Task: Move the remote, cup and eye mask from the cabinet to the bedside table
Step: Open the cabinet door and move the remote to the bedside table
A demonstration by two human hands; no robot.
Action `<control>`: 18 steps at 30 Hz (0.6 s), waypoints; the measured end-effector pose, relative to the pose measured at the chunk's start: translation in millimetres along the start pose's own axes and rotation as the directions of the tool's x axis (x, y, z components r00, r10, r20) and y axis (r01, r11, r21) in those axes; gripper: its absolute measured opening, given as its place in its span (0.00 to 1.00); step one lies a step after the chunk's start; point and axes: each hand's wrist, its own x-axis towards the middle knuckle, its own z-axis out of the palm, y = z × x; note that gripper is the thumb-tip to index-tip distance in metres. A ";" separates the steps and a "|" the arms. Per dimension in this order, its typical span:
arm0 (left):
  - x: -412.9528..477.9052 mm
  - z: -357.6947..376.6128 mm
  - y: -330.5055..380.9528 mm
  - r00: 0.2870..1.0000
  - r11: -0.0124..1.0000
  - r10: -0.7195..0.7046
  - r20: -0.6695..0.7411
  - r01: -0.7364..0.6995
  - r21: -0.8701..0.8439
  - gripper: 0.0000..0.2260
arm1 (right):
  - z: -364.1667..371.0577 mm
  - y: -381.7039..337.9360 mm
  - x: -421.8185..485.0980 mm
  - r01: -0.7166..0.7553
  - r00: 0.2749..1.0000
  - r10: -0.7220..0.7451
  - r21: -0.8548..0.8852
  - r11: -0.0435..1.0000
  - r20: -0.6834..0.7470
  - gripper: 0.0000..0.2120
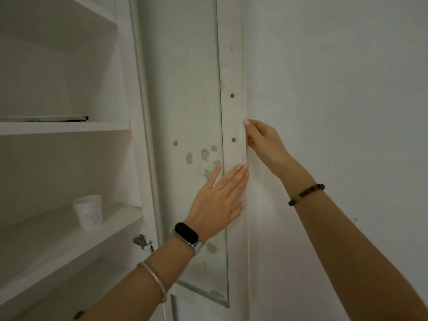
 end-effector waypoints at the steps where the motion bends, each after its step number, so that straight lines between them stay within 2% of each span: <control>1: 4.3 3.0 0.2 1.000 1.000 -0.002 0.006 0.002 0.005 0.27 | -0.9 2.6 1.9 -0.003 1.000 0.002 -0.012 1.000 -0.009 0.18; 14: 20.9 14.9 0.9 0.998 1.000 -0.019 0.065 0.018 0.016 0.30 | -5.2 18.1 15.3 -0.026 0.999 0.024 -0.056 0.998 -0.025 0.19; 16: 18.5 8.9 3.4 0.999 1.000 -0.018 0.051 0.019 -0.017 0.29 | -2.6 16.8 13.5 -0.015 0.998 0.010 -0.079 0.997 -0.063 0.19; 18: 13.0 1.7 5.2 0.999 0.995 -0.050 0.001 0.050 -0.082 0.28 | 0.9 15.6 7.8 0.035 0.984 -0.064 -0.171 0.985 -0.167 0.19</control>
